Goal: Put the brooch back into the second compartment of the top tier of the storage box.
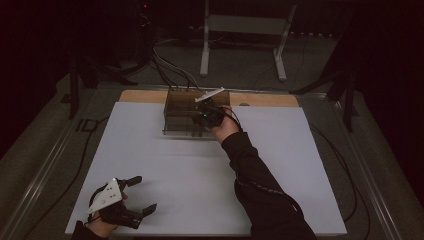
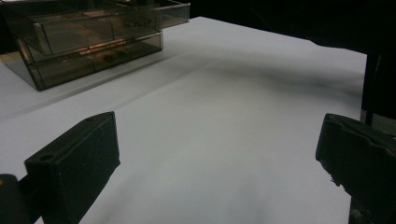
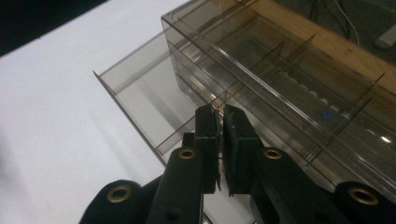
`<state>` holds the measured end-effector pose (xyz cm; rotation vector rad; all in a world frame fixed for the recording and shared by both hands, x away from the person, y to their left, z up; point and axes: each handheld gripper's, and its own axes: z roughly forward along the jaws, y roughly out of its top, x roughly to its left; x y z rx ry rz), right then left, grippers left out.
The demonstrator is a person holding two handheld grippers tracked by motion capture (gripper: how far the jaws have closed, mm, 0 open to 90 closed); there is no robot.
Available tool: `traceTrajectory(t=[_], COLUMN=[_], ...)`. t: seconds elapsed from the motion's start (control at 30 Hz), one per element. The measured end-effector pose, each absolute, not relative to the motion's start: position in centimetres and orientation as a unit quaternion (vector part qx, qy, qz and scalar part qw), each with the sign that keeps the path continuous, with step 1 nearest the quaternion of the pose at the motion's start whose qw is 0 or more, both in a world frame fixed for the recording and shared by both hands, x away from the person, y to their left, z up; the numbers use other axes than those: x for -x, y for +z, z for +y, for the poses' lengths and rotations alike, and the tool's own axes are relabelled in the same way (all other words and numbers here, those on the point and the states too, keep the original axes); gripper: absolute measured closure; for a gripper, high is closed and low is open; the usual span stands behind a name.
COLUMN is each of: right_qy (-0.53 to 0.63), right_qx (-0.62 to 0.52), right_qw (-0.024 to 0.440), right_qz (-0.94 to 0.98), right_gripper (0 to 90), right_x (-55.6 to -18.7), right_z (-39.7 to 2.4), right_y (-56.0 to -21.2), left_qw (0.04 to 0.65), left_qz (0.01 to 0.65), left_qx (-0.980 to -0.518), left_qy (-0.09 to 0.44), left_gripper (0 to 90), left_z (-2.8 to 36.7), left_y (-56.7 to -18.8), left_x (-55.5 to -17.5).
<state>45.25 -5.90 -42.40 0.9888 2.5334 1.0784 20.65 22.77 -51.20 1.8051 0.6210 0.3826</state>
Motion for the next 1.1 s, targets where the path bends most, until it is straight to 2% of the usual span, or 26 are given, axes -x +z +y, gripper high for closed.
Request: traceTrajectory(t=[0.77, 0.8, 0.97, 1.07, 1.1], right_qy=[0.338, 0.341, 0.351, 0.35, 0.35], right_qx=[-0.347, -0.349, -0.352, -0.35, -0.35], right_qw=[0.102, 0.103, 0.105, 0.113, 0.113], right_qz=[0.869, 0.867, 0.861, 0.862, 0.862], right_gripper=[84.4, 74.6, 65.4, 55.6, 55.6], right_x=[-46.0, -46.0, -45.8, -45.7, -45.7], right_z=[-4.6, -4.7, -5.1, -5.2, -5.2], right_y=[-43.4, -43.4, -43.0, -42.8, -42.8], left_qw=[0.564, 0.563, 0.564, 0.565, 0.565], left_qz=[0.265, 0.265, 0.264, 0.264, 0.264], left_qx=[-0.765, -0.766, -0.765, -0.764, -0.764], left_qy=[0.164, 0.164, 0.163, 0.163, 0.163], left_gripper=[0.6, 0.6, 0.6, 0.6, 0.6], left_z=[22.9, 22.9, 22.9, 22.9, 22.9], left_y=[-51.2, -51.2, -51.2, -51.1, -51.1], left_x=[-20.6, -20.7, -20.7, -20.6, -20.6])
